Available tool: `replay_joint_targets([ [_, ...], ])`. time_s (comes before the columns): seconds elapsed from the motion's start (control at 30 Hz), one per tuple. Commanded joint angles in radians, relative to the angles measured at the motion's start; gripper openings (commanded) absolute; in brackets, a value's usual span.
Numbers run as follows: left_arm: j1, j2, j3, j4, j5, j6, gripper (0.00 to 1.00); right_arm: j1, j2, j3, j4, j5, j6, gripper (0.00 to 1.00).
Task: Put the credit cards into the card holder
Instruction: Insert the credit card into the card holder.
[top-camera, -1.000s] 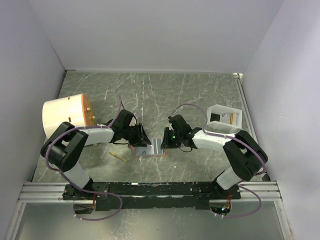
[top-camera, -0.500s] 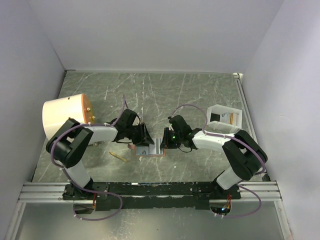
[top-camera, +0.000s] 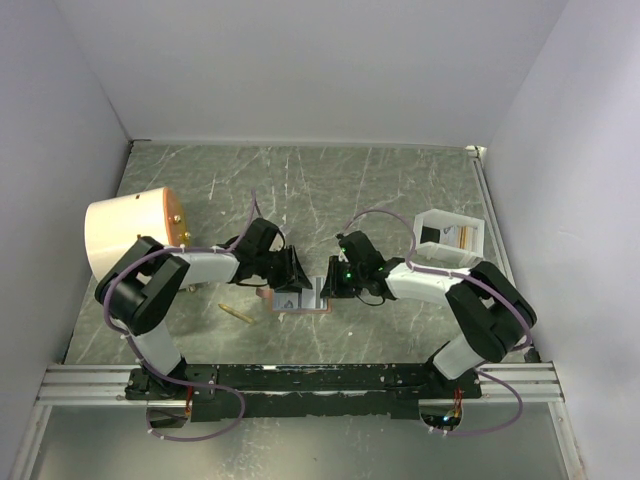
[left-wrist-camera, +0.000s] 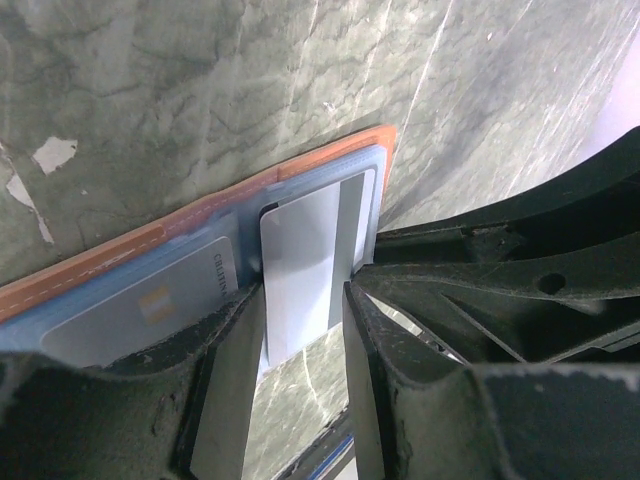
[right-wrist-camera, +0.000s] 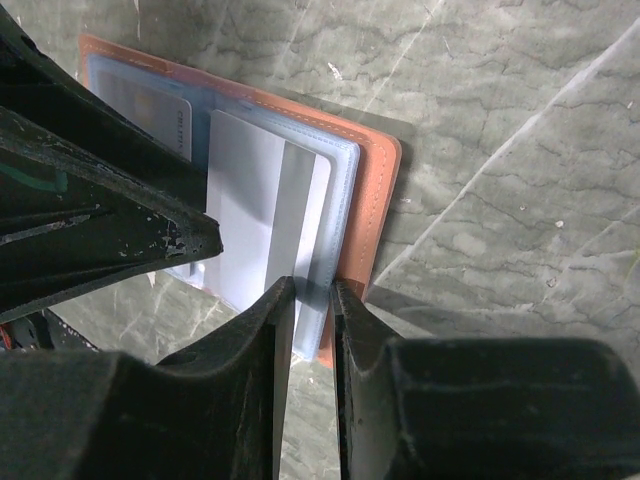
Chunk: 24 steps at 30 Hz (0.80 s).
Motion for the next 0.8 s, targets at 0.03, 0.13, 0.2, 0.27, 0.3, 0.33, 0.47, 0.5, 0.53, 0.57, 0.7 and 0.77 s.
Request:
replay_joint_targets([
  [0.03, -0.027, -0.003, 0.021, 0.023, 0.004, -0.02, 0.47, 0.006, -0.027, -0.007, 0.013, -0.003, 0.004, 0.22],
  [0.13, -0.027, -0.016, 0.031, -0.003, 0.006, -0.003, 0.5, 0.005, -0.044, 0.013, -0.038, 0.049, -0.012, 0.25],
  [0.2, -0.027, -0.03, 0.044, -0.038, 0.005, 0.013, 0.53, 0.004, -0.064, 0.017, -0.058, 0.075, -0.018, 0.28],
  [0.27, -0.026, -0.048, 0.058, -0.081, -0.01, 0.029, 0.55, 0.005, -0.079, 0.015, -0.065, 0.08, -0.015, 0.3],
  [0.3, -0.025, -0.057, 0.067, -0.105, -0.02, 0.037, 0.56, 0.005, -0.084, 0.014, -0.067, 0.079, -0.012, 0.3],
  [0.33, -0.023, -0.066, 0.075, -0.129, -0.032, 0.05, 0.58, 0.006, -0.087, 0.015, -0.069, 0.076, -0.008, 0.3],
  [0.47, -0.008, -0.099, 0.089, -0.219, -0.085, 0.079, 0.64, 0.006, -0.095, 0.02, -0.069, 0.067, 0.006, 0.31],
  [0.5, 0.001, -0.112, 0.087, -0.233, -0.093, 0.083, 0.65, 0.006, -0.095, 0.027, -0.072, 0.067, 0.007, 0.31],
  [0.53, 0.012, -0.121, 0.08, -0.246, -0.1, 0.088, 0.66, 0.008, -0.096, 0.032, -0.075, 0.066, 0.008, 0.31],
  [0.57, 0.022, -0.131, 0.074, -0.256, -0.105, 0.093, 0.66, 0.007, -0.094, 0.041, -0.079, 0.067, 0.006, 0.32],
  [0.7, 0.062, -0.174, 0.038, -0.285, -0.129, 0.113, 0.68, 0.01, -0.103, 0.052, -0.081, 0.069, 0.008, 0.35],
  [0.77, 0.077, -0.193, 0.015, -0.294, -0.14, 0.117, 0.68, 0.013, -0.109, 0.055, -0.077, 0.064, 0.015, 0.35],
])
